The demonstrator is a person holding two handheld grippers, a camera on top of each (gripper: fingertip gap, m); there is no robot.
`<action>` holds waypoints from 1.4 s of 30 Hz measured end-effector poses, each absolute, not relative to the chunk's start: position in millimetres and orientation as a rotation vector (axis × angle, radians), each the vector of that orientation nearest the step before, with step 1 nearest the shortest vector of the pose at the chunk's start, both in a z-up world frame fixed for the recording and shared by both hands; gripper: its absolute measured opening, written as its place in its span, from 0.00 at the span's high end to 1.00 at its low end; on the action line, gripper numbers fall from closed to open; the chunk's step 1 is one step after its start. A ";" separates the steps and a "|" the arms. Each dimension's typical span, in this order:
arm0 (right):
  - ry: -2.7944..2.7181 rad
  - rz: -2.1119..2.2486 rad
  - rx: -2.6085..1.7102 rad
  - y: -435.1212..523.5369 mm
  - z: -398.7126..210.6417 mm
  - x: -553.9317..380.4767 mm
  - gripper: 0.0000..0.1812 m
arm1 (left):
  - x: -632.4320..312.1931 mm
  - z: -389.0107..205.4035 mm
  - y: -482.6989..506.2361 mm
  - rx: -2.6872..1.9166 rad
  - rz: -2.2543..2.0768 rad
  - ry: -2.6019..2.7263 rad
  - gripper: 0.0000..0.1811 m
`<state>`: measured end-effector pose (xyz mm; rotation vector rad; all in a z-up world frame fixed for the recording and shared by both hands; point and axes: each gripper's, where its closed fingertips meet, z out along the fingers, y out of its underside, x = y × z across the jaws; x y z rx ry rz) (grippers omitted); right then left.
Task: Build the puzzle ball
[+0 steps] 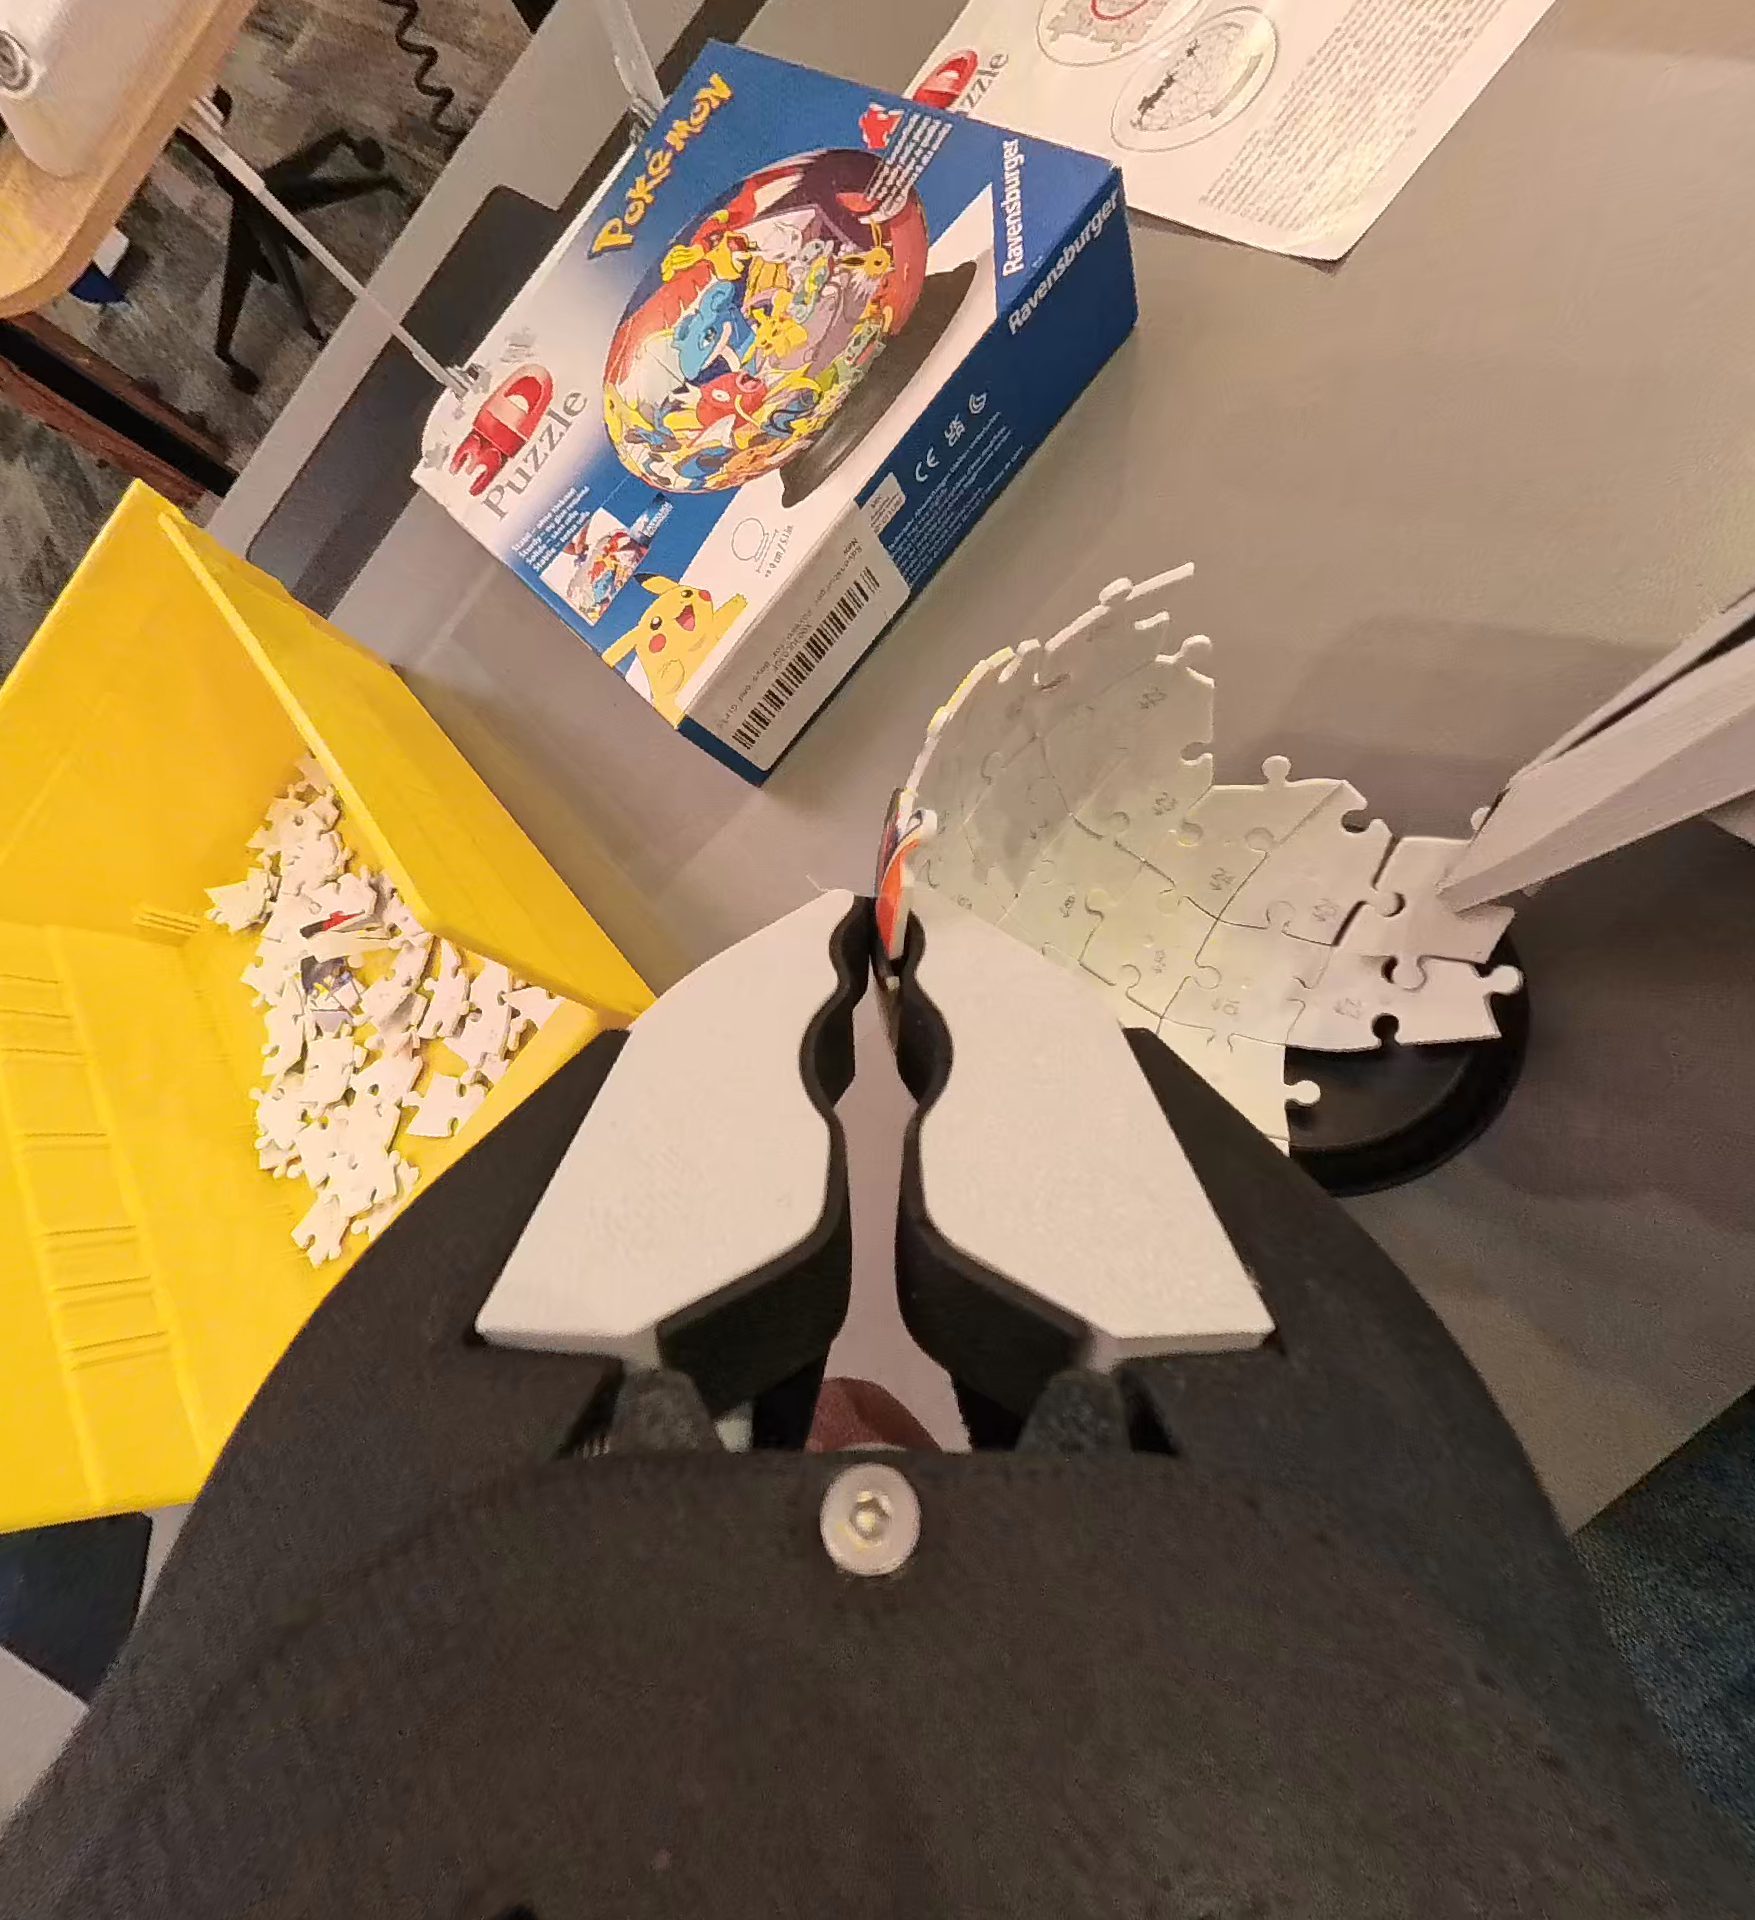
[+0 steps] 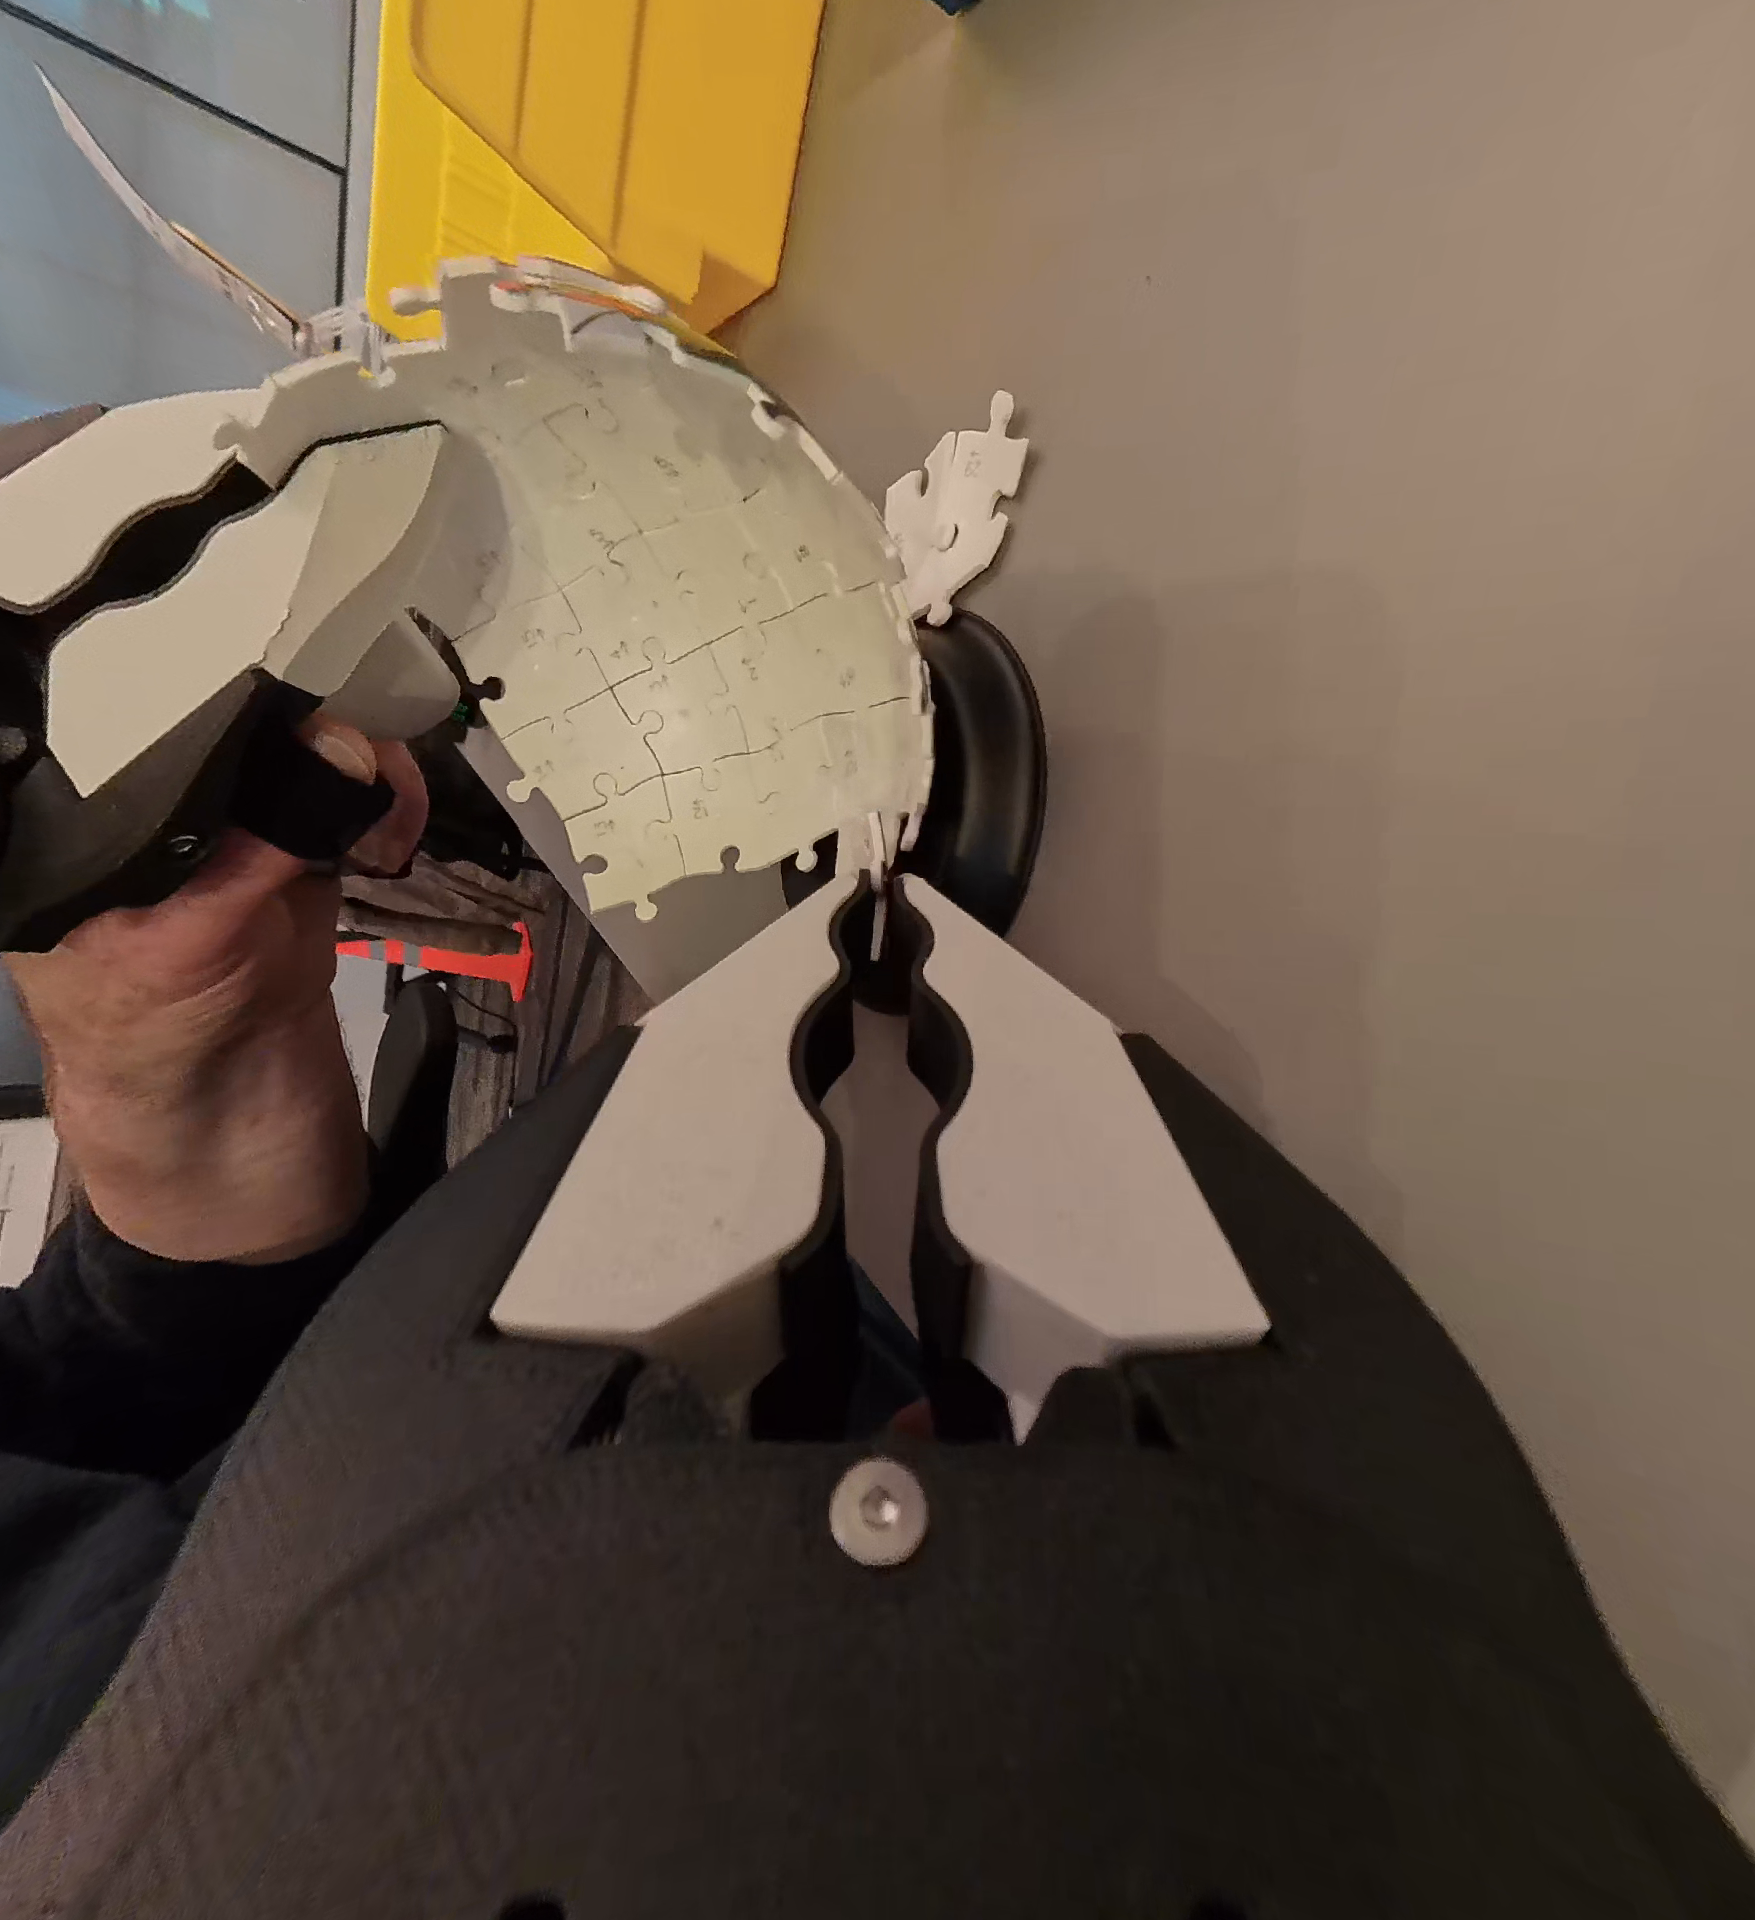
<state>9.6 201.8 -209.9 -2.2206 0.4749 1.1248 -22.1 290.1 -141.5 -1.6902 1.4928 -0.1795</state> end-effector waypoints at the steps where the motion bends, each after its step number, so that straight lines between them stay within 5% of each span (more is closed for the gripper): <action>1: 0.486 1.127 -2.219 201.4 -210.8 9.5 1.00 | -22.1 -141.3 289.8 -1.688 -0.177 1.494 0.99; 42: 0.390 0.952 -2.203 208.5 -197.3 51.2 0.86 | -23.4 -138.2 290.0 -1.651 -0.140 1.489 0.99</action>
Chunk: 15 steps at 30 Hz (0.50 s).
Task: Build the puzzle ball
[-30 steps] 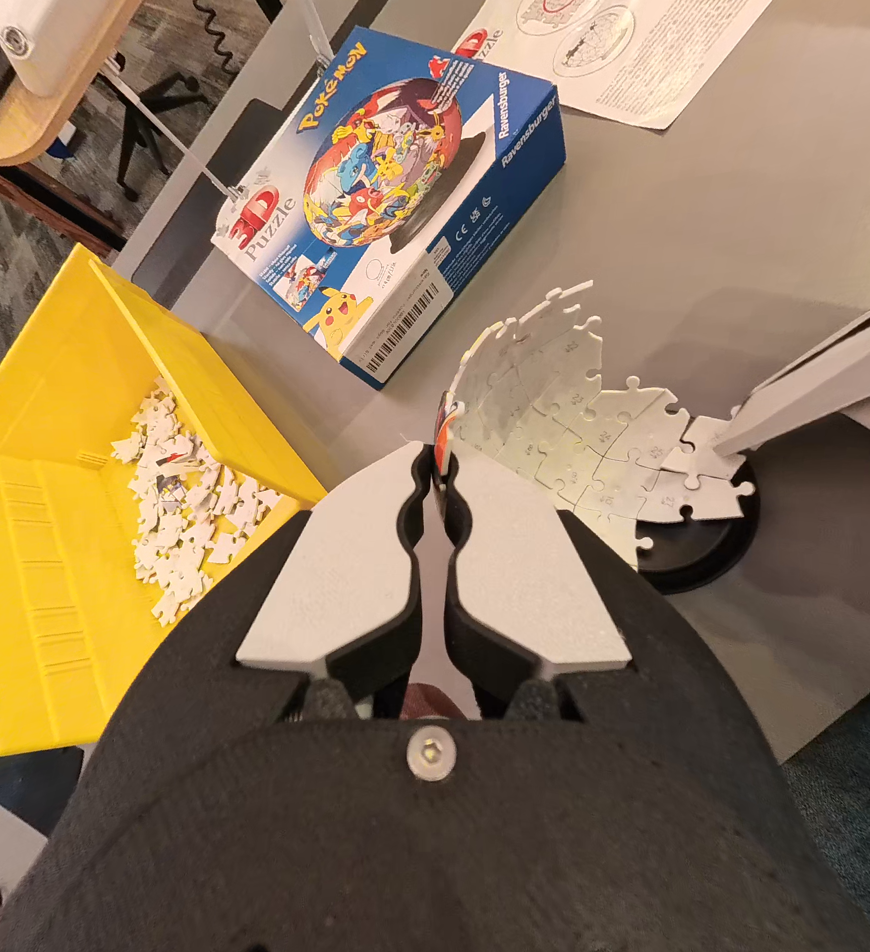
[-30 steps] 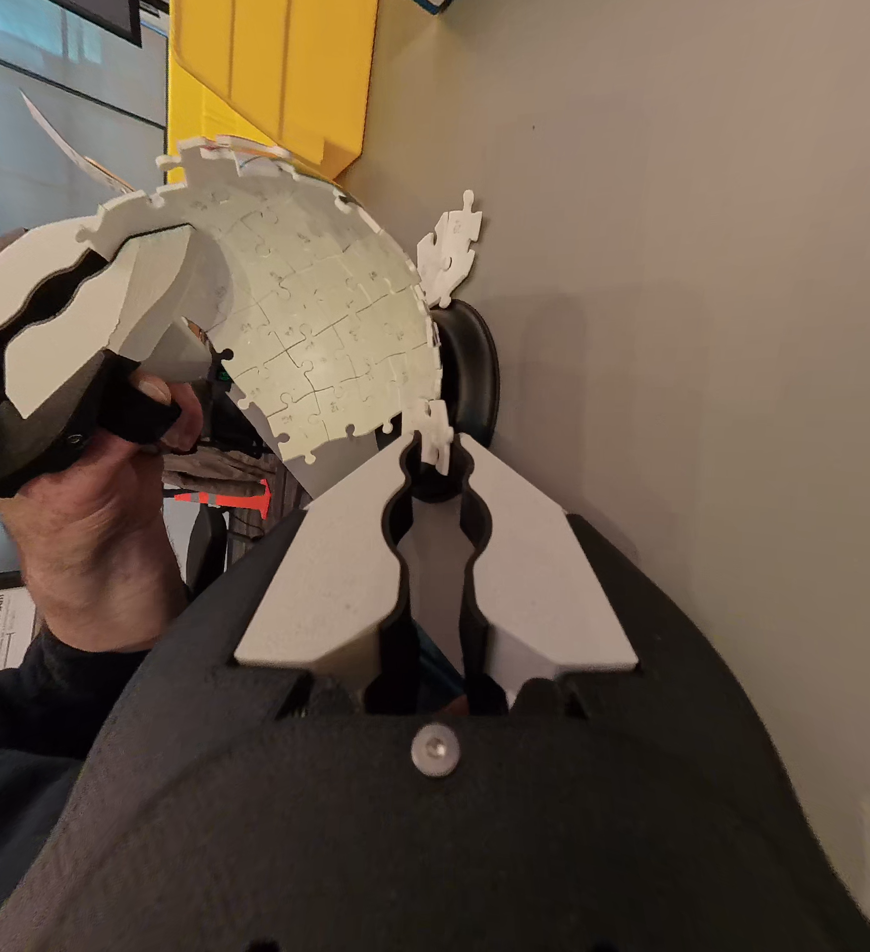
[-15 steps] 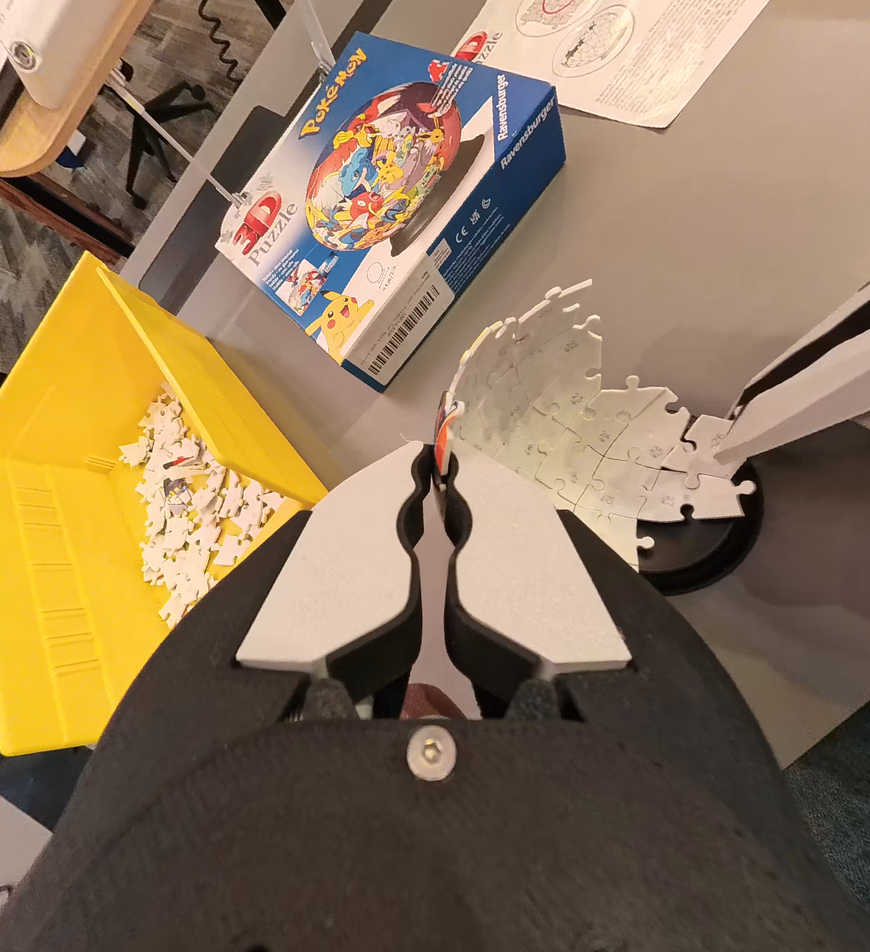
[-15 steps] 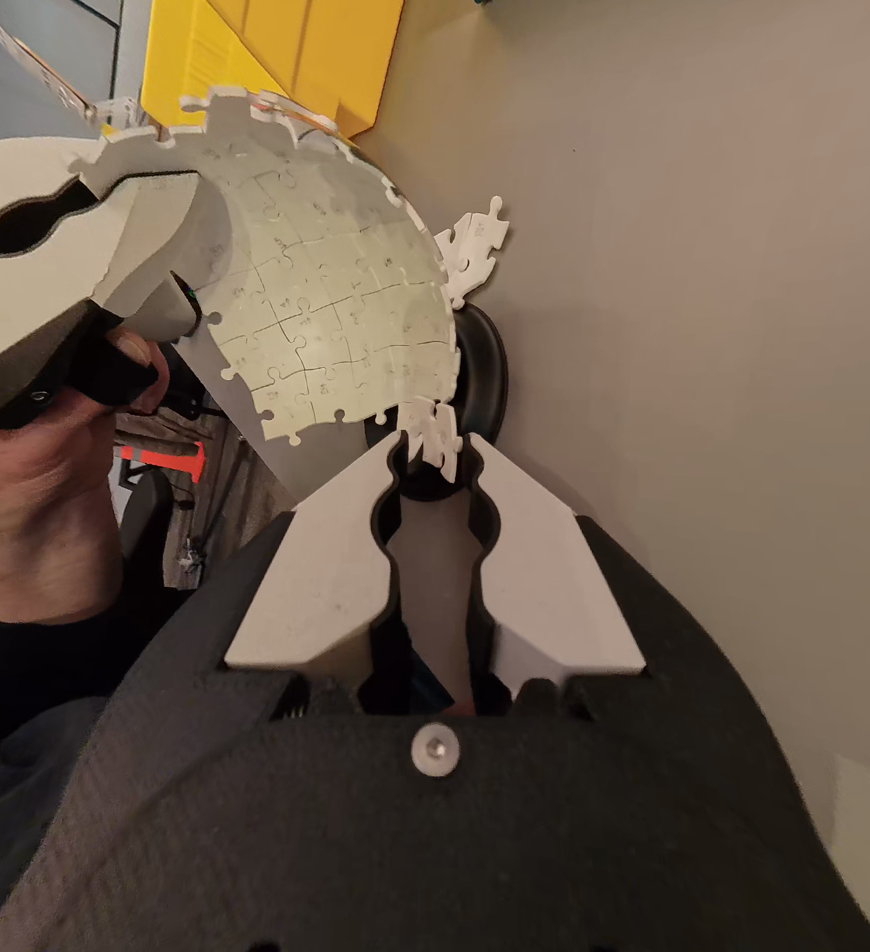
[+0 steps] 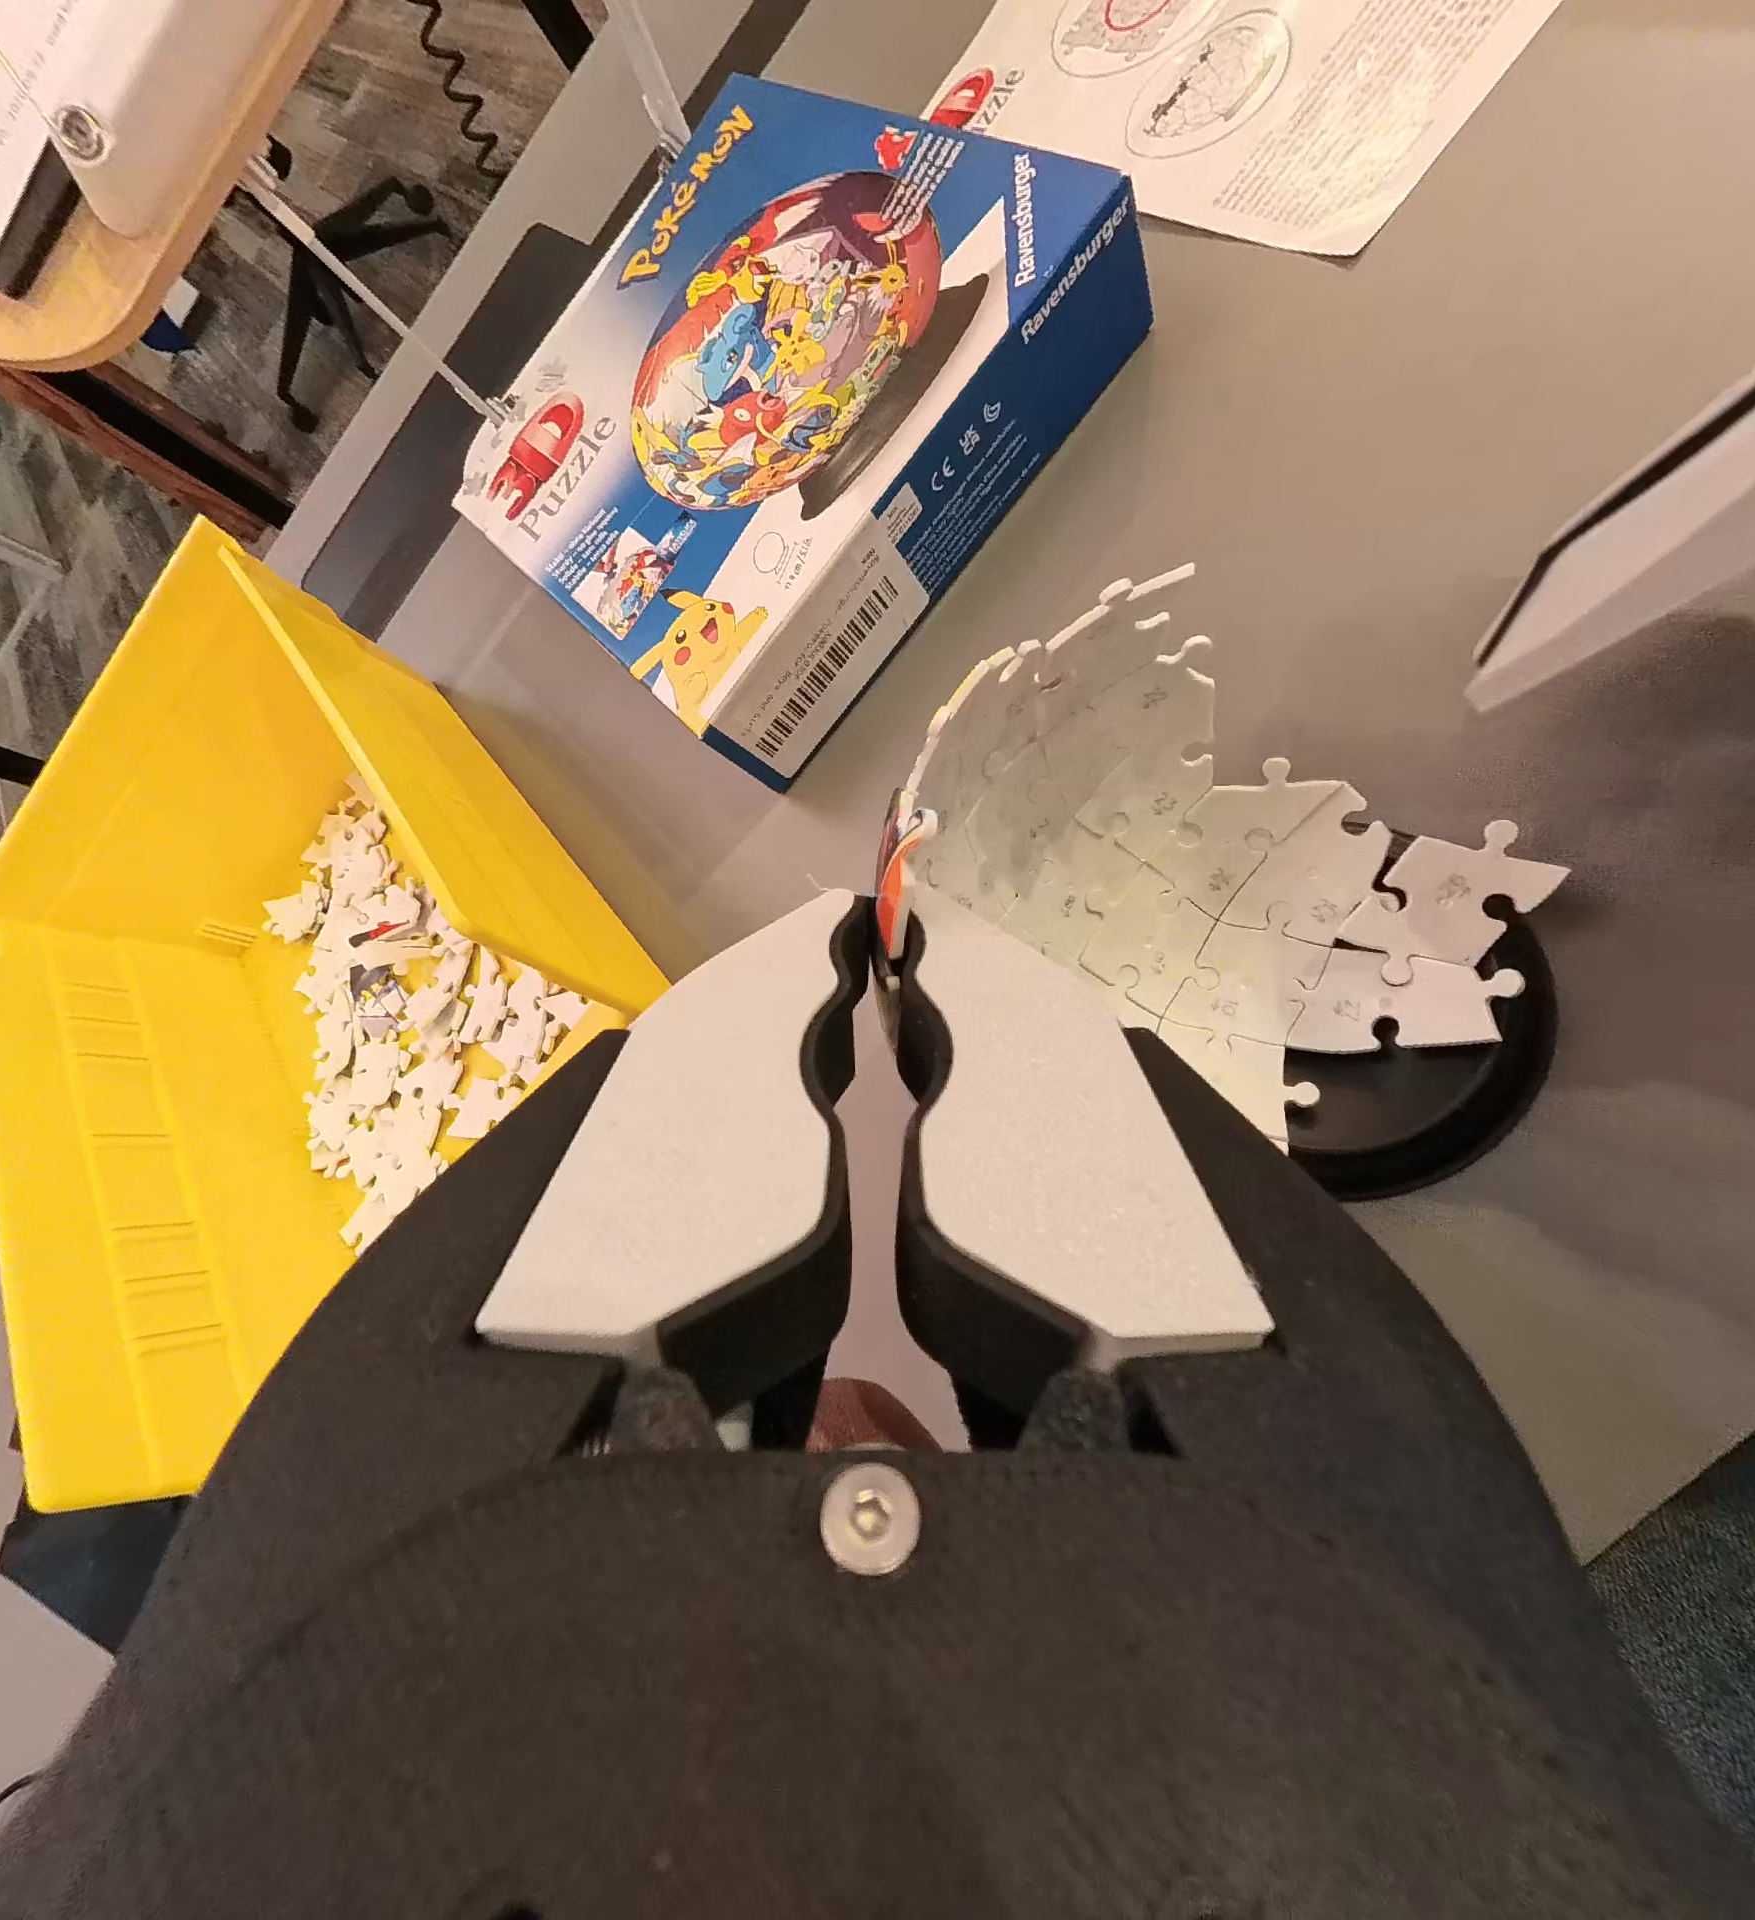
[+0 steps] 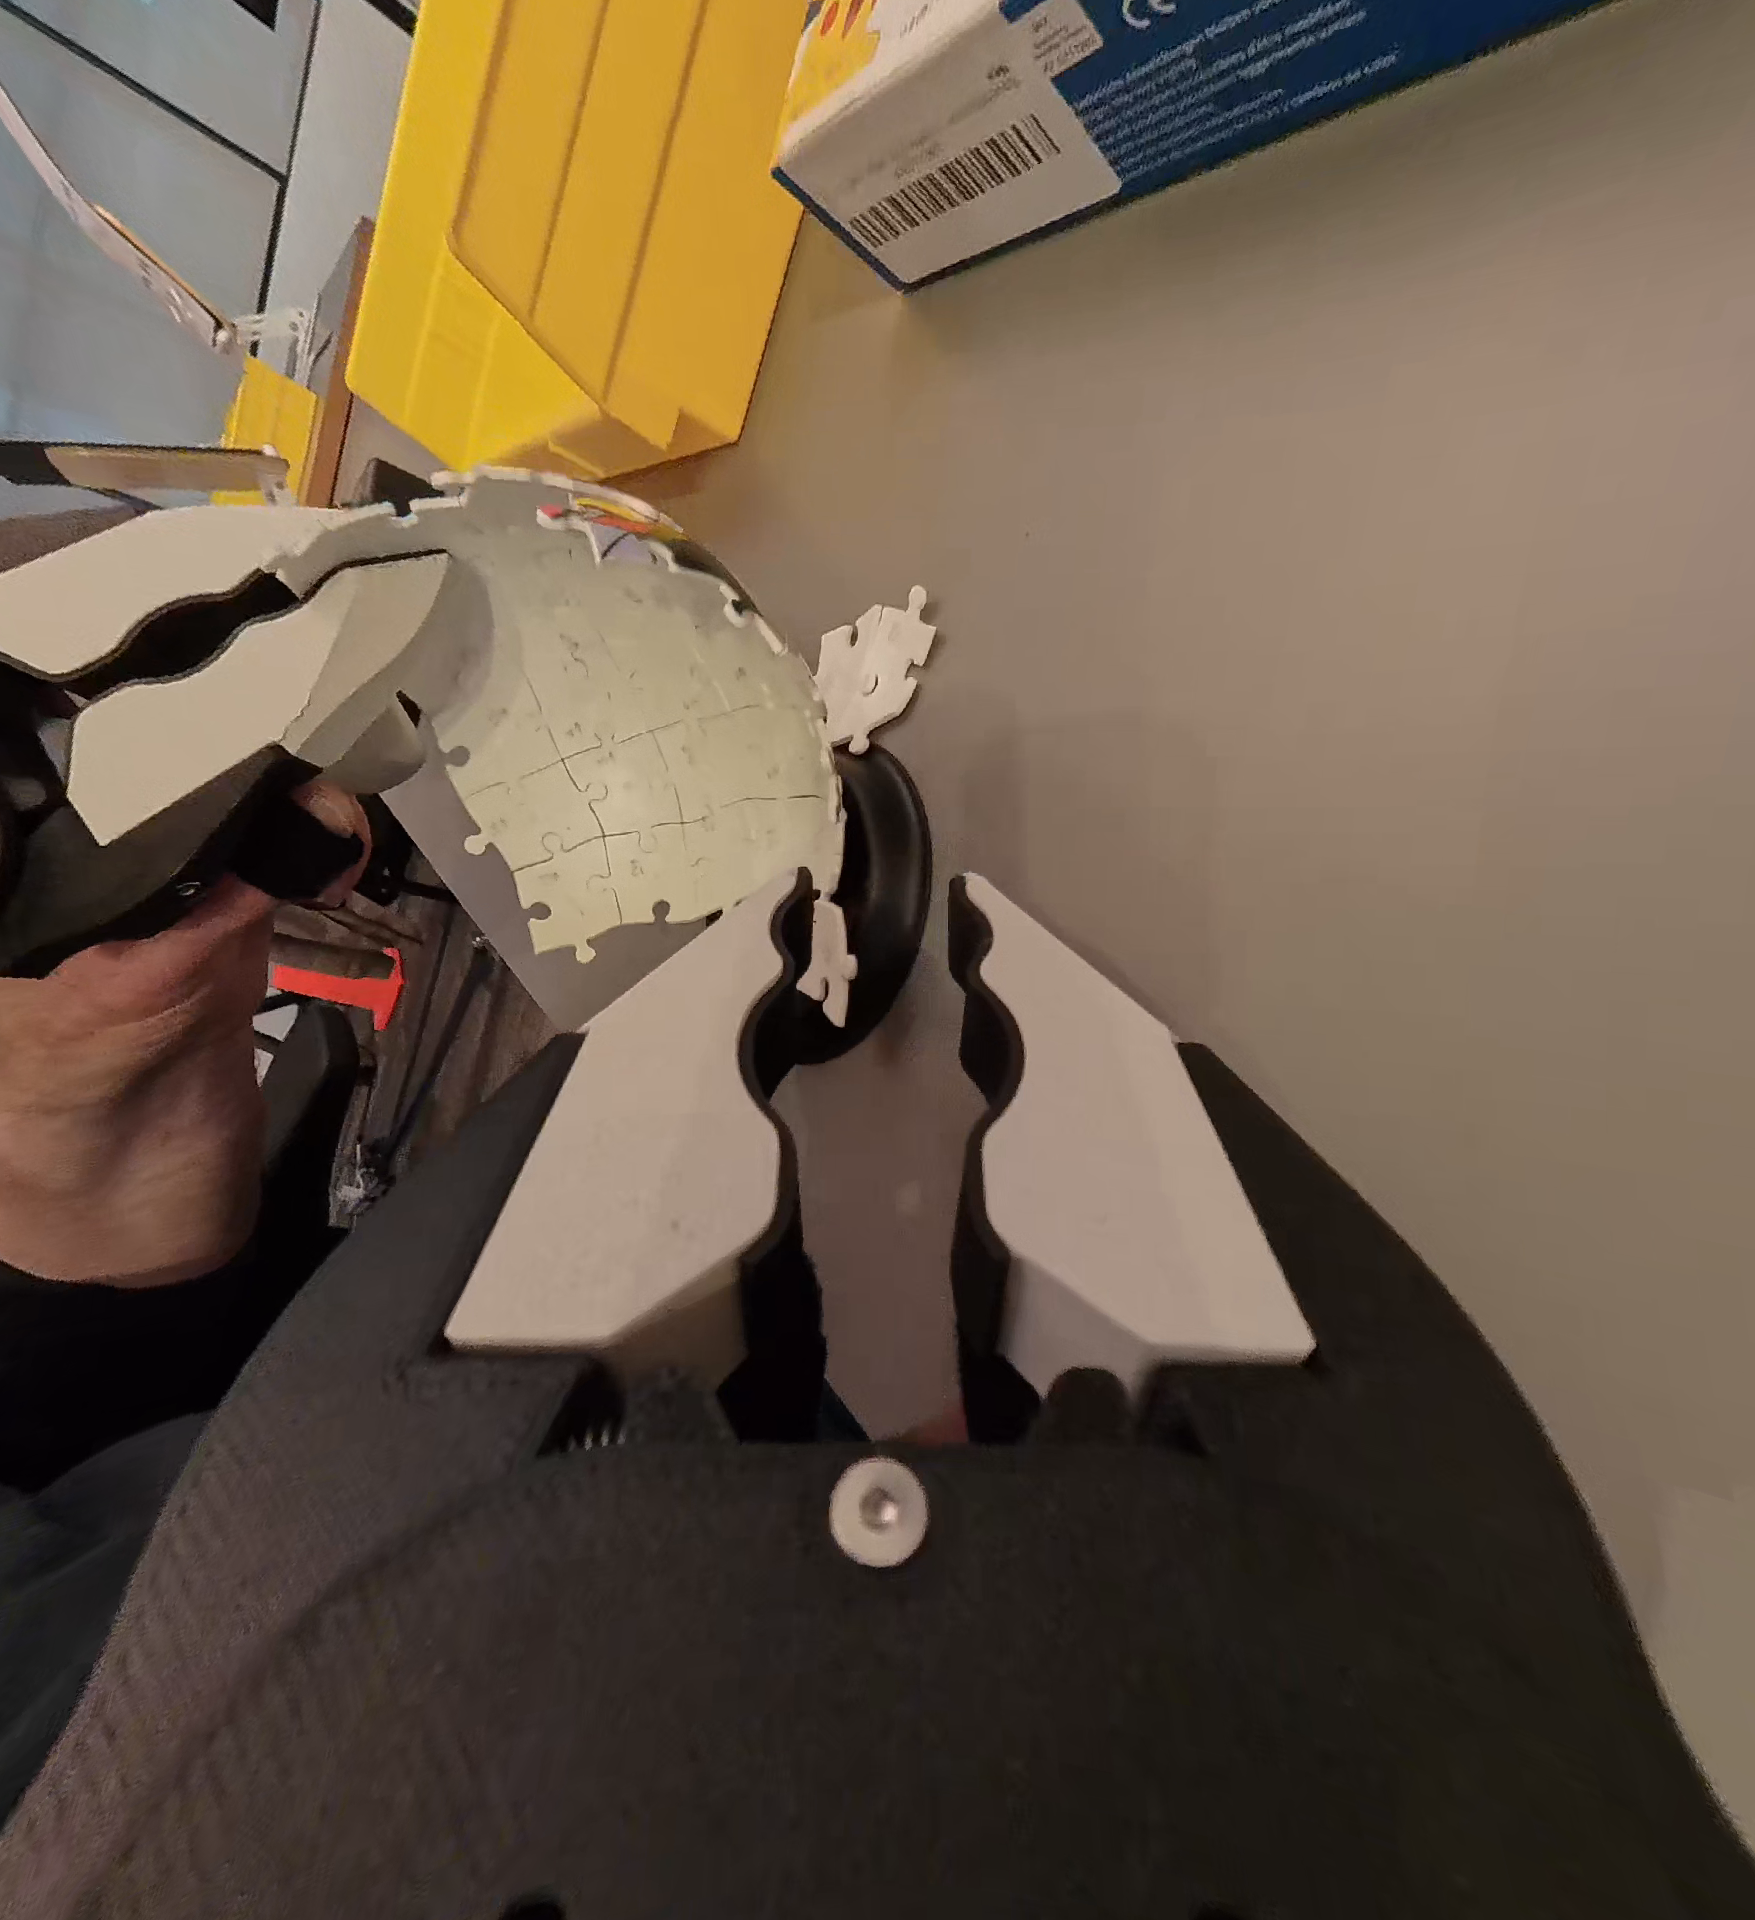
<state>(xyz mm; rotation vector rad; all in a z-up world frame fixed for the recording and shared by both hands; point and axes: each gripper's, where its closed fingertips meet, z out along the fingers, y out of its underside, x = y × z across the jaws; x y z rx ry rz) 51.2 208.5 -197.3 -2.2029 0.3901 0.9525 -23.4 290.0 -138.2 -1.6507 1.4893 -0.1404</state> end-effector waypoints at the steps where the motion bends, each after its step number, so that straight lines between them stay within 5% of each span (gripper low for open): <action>1: 0.377 0.951 -2.207 208.2 -196.4 52.6 0.87 | -23.3 -138.3 289.9 -1.650 -0.140 1.490 0.99; 15: 0.005 0.807 -2.337 197.6 -204.3 29.8 0.91 | -24.5 -137.6 289.0 -1.645 -0.125 1.494 0.99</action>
